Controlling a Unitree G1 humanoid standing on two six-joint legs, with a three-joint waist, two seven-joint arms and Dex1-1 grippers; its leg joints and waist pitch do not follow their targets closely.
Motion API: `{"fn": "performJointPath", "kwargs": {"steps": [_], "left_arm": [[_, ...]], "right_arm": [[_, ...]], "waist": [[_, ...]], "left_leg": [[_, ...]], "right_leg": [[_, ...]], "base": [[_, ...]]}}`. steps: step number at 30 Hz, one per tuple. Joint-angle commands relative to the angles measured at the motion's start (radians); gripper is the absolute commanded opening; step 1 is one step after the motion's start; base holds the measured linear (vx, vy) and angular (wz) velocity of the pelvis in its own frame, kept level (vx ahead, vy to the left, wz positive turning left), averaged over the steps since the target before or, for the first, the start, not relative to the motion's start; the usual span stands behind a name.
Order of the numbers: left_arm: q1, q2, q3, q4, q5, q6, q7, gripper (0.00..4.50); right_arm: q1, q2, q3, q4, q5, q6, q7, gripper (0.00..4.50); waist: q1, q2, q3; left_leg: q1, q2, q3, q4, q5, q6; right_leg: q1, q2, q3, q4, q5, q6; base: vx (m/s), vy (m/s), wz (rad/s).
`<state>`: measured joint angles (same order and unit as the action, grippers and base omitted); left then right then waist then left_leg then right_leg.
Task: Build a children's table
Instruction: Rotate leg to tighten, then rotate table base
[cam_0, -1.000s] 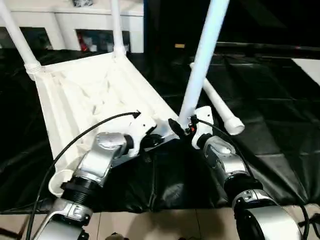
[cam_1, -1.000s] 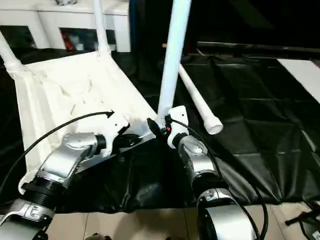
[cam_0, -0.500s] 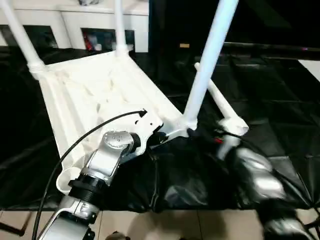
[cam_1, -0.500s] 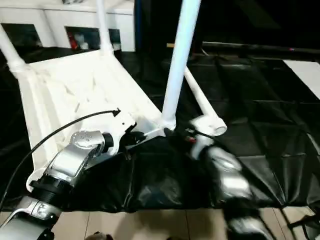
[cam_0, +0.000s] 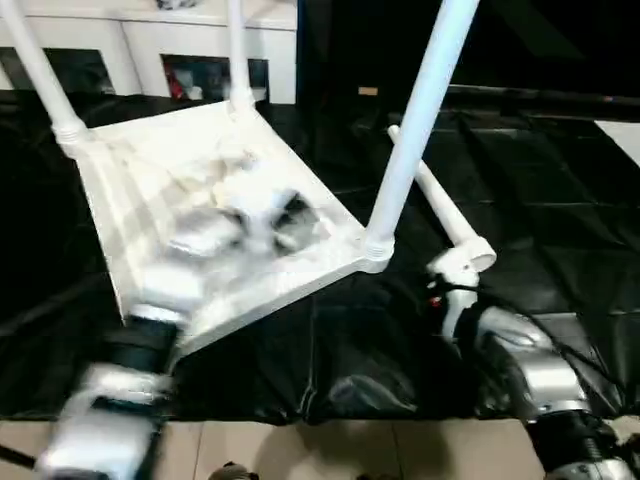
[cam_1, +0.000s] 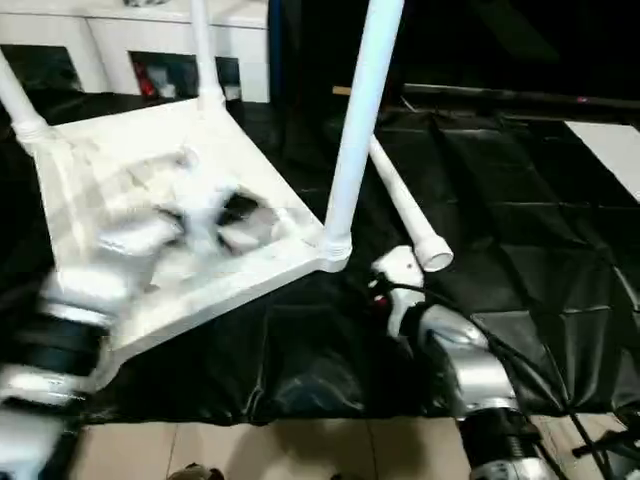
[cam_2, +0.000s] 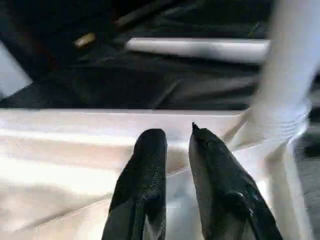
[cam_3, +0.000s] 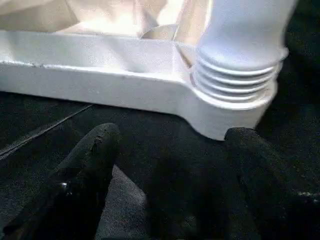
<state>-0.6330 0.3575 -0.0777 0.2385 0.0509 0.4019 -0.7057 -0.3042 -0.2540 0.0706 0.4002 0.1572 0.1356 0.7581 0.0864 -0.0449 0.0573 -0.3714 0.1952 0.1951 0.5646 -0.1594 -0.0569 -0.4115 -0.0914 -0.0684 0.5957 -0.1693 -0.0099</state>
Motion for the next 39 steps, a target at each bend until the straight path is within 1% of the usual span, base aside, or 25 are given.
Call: {"fn": "performJointPath", "kwargs": {"steps": [1, 2, 4, 5, 6, 7, 8, 10, 12, 13, 14, 16, 18, 20, 21, 24, 25, 26, 27, 32, 33, 34, 36, 37, 39], "left_arm": [[0.001, 0.068, 0.029, -0.06, 0.021, 0.065, -0.024, 0.99], [0.008, 0.118, 0.039, -0.068, 0.035, 0.099, -0.033, 0.81], [0.031, 0.212, 0.04, -0.076, 0.08, 0.145, -0.042, 0.59], [0.037, 0.229, 0.04, -0.076, 0.094, 0.155, -0.039, 0.59], [0.037, 0.229, 0.04, -0.076, 0.094, 0.155, -0.039, 0.35], [0.045, 0.252, 0.038, -0.079, 0.108, 0.168, -0.032, 0.26], [0.072, 0.296, 0.028, -0.086, 0.134, 0.2, -0.032, 0.21], [0.111, 0.337, 0.01, -0.078, 0.161, 0.241, -0.023, 0.16], [0.118, 0.343, 0.002, -0.075, 0.167, 0.245, -0.023, 0.03], [0.136, 0.343, -0.031, -0.047, 0.173, 0.218, -0.025, 0.0], [0.143, 0.341, -0.05, -0.032, 0.174, 0.206, -0.031, 0.0], [0.165, 0.338, -0.078, -0.004, 0.186, 0.205, -0.045, 0.0], [0.177, 0.35, -0.094, 0.01, 0.207, 0.203, -0.045, 0.0], [0.186, 0.364, -0.105, 0.017, 0.222, 0.202, -0.034, 0.0], [0.186, 0.364, -0.104, 0.018, 0.221, 0.204, -0.032, 0.0], [0.193, 0.389, -0.121, 0.016, 0.228, 0.219, -0.042, 0.0], [0.192, 0.391, -0.115, 0.018, 0.229, 0.219, -0.029, 0.0], [0.191, 0.391, -0.111, 0.018, 0.23, 0.219, -0.022, 0.0], [0.189, 0.391, -0.104, 0.018, 0.231, 0.219, -0.012, 0.0], [0.165, 0.388, -0.042, -0.003, 0.228, 0.237, 0.039, 0.0], [0.158, 0.388, -0.026, -0.026, 0.213, 0.254, 0.036, 0.0], [0.152, 0.383, -0.011, -0.044, 0.194, 0.268, 0.034, 0.0], [0.148, 0.38, -0.003, -0.054, 0.182, 0.276, 0.035, 0.0], [0.147, 0.386, -0.011, -0.053, 0.188, 0.275, 0.034, 0.0], [0.147, 0.4, -0.03, -0.038, 0.21, 0.273, 0.043, 0.0]], "right_arm": [[-0.029, 0.024, 0.023, 0.005, -0.022, 0.019, -0.032, 3.77], [-0.037, 0.037, 0.033, 0.014, -0.032, 0.025, -0.049, 3.77], [-0.048, 0.056, 0.047, 0.027, -0.042, 0.045, -0.07, 3.77], [-0.05, 0.059, 0.049, 0.029, -0.043, 0.048, -0.071, 3.77], [-0.05, 0.059, 0.049, 0.029, -0.043, 0.048, -0.071, 3.58], [-0.051, 0.061, 0.053, 0.03, -0.043, 0.052, -0.073, 3.46], [-0.062, 0.066, 0.056, 0.048, -0.051, 0.051, -0.083, 3.38], [-0.085, 0.073, 0.06, 0.084, -0.074, 0.043, -0.108, 3.38], [-0.089, 0.073, 0.061, 0.089, -0.078, 0.04, -0.112, 3.19], [-0.109, 0.077, 0.058, 0.111, -0.084, 0.047, -0.13, 2.96], [-0.12, 0.079, 0.055, 0.124, -0.087, 0.051, -0.142, 2.95], [-0.151, 0.083, 0.047, 0.174, -0.094, 0.056, -0.178, 2.68], [-0.172, 0.087, 0.041, 0.208, -0.094, 0.052, -0.188, 2.55], [-0.191, 0.09, 0.037, 0.241, -0.097, 0.04, -0.193, 2.46], [-0.193, 0.09, 0.037, 0.244, -0.097, 0.036, -0.192, 2.37], [-0.217, 0.099, 0.041, 0.286, -0.105, 0.01, -0.185, 2.04], [-0.223, 0.102, 0.044, 0.296, -0.107, 0.007, -0.184, 1.95], [-0.225, 0.103, 0.045, 0.301, -0.108, 0.004, -0.183, 1.85], [-0.229, 0.104, 0.048, 0.307, -0.109, -0.001, -0.182, 1.85], [-0.254, 0.109, 0.051, 0.347, -0.106, -0.035, -0.174, 1.31], [-0.257, 0.109, 0.052, 0.357, -0.107, -0.045, -0.17, 1.22], [-0.26, 0.11, 0.052, 0.365, -0.108, -0.052, -0.167, 1.22], [-0.263, 0.11, 0.052, 0.372, -0.109, -0.058, -0.166, 1.12], [-0.266, 0.111, 0.05, 0.376, -0.109, -0.06, -0.165, 0.82], [-0.272, 0.111, 0.046, 0.386, -0.107, -0.071, -0.162, 0.75]], "waist": [[0.001, 0.002, -0.07], [0.001, -0.001, -0.069], [-0.003, 0.006, -0.067], [-0.001, 0.008, -0.066], [-0.002, 0.008, -0.065], [0.005, 0.012, -0.066], [0.008, 0.015, -0.066], [0.003, 0.014, -0.065], [0.002, 0.016, -0.064], [0.007, 0.018, -0.063], [0.005, 0.007, -0.062], [0.006, 0.012, -0.064], [0.003, 0.011, -0.065], [0.001, 0.009, -0.061], [0.001, 0.005, -0.062], [0.0, 0.005, -0.062], [-0.002, 0.005, -0.062], [-0.003, -0.003, -0.063], [-0.002, 0.002, -0.063], [-0.006, 0.004, -0.065], [-0.006, -0.007, -0.065], [-0.005, 0.0, -0.065], [-0.003, 0.0, -0.066], [-0.001, 0.0, -0.065], [0.0, -0.002, -0.065]], "left_leg": [[0.01, 0.034, -0.017, -0.057, -0.188, 0.036], [0.011, 0.034, -0.016, -0.057, -0.187, 0.035], [0.015, 0.034, -0.016, -0.058, -0.194, 0.021], [0.019, 0.035, -0.015, -0.059, -0.2, 0.013], [0.017, 0.034, -0.015, -0.06, -0.201, 0.009], [0.026, 0.036, -0.012, -0.058, -0.213, 0.0], [0.028, 0.037, -0.012, -0.06, -0.228, -0.006], [0.02, 0.034, -0.015, -0.065, -0.242, -0.019], [0.025, 0.035, -0.015, -0.065, -0.262, -0.026], [0.033, 0.035, -0.014, -0.064, -0.294, -0.033], [0.029, 0.034, -0.013, -0.065, -0.298, -0.033], [0.022, 0.034, -0.019, -0.068, -0.292, -0.041], [0.022, 0.034, -0.019, -0.067, -0.295, -0.042], [0.023, 0.033, -0.02, -0.068, -0.328, -0.043], [0.024, 0.034, -0.02, -0.067, -0.33, -0.043], [0.021, 0.033, -0.022, -0.068, -0.324, -0.042], [0.02, 0.032, -0.023, -0.068, -0.322, -0.042], [0.02, 0.033, -0.021, -0.067, -0.318, -0.039], [0.021, 0.033, -0.021, -0.066, -0.312, -0.038], [0.02, 0.032, -0.021, -0.064, -0.299, -0.035], [0.018, 0.032, -0.02, -0.063, -0.282, -0.03], [0.021, 0.033, -0.019, -0.062, -0.278, -0.03], [0.024, 0.035, -0.018, -0.063, -0.275, -0.033], [0.023, 0.034, -0.019, -0.063, -0.278, -0.035], [0.023, 0.034, -0.019, -0.064, -0.29, -0.038]], "right_leg": [[0.05, -0.047, 0.039, -0.057, -0.193, -0.183], [0.049, -0.046, 0.039, -0.056, -0.189, -0.184], [0.046, -0.045, 0.041, -0.055, -0.202, -0.183], [0.044, -0.044, 0.042, -0.055, -0.2, -0.182], [0.045, -0.044, 0.042, -0.055, -0.198, -0.182], [0.039, -0.044, 0.043, -0.056, -0.192, -0.186], [0.036, -0.043, 0.044, -0.055, -0.189, -0.19], [0.041, -0.044, 0.044, -0.054, -0.21, -0.18], [0.037, -0.045, 0.045, -0.059, -0.231, -0.176], [0.031, -0.046, 0.046, -0.064, -0.249, -0.178], [0.033, -0.045, 0.047, -0.065, -0.255, -0.176], [0.04, -0.051, 0.046, -0.062, -0.27, -0.164], [0.04, -0.051, 0.047, -0.064, -0.268, -0.166], [0.039, -0.053, 0.046, -0.07, -0.327, -0.153], [0.038, -0.054, 0.046, -0.07, -0.333, -0.15], [0.039, -0.054, 0.046, -0.068, -0.339, -0.15], [0.04, -0.053, 0.046, -0.067, -0.339, -0.15], [0.039, -0.053, 0.046, -0.068, -0.337, -0.149], [0.038, -0.054, 0.047, -0.066, -0.332, -0.154], [0.04, -0.052, 0.046, -0.062, -0.304, -0.167], [0.042, -0.052, 0.045, -0.059, -0.295, -0.168], [0.038, -0.051, 0.046, -0.059, -0.282, -0.173], [0.037, -0.049, 0.046, -0.057, -0.256, -0.184], [0.038, -0.047, 0.045, -0.056, -0.244, -0.187], [0.039, -0.047, 0.045, -0.055, -0.242, -0.184]], "base": [[0.0, 0.0, 0.0], [0.0, 0.0, 0.0], [0.0, 0.0, 0.0], [0.0, 0.0, 0.0], [0.0, 0.0, 0.0], [0.0, 0.0, 0.0], [0.0, 0.0, 0.0], [0.0, 0.0, 0.0], [0.0, 0.0, 0.0], [0.0, 0.0, 0.0], [0.0, 0.0, 0.0], [0.0, 0.0, 0.0], [0.0, 0.0, 0.0], [0.0, 0.0, 0.0], [0.0, 0.0, 0.0], [0.0, 0.0, 0.0], [0.0, 0.0, 0.0], [0.0, 0.0, 0.0], [0.0, 0.0, 0.0], [0.0, 0.0, 0.0], [0.0, 0.0, 0.0], [0.0, 0.0, 0.0], [0.0, 0.0, 0.0], [0.0, 0.0, 0.0], [0.0, 0.0, 0.0]]}}
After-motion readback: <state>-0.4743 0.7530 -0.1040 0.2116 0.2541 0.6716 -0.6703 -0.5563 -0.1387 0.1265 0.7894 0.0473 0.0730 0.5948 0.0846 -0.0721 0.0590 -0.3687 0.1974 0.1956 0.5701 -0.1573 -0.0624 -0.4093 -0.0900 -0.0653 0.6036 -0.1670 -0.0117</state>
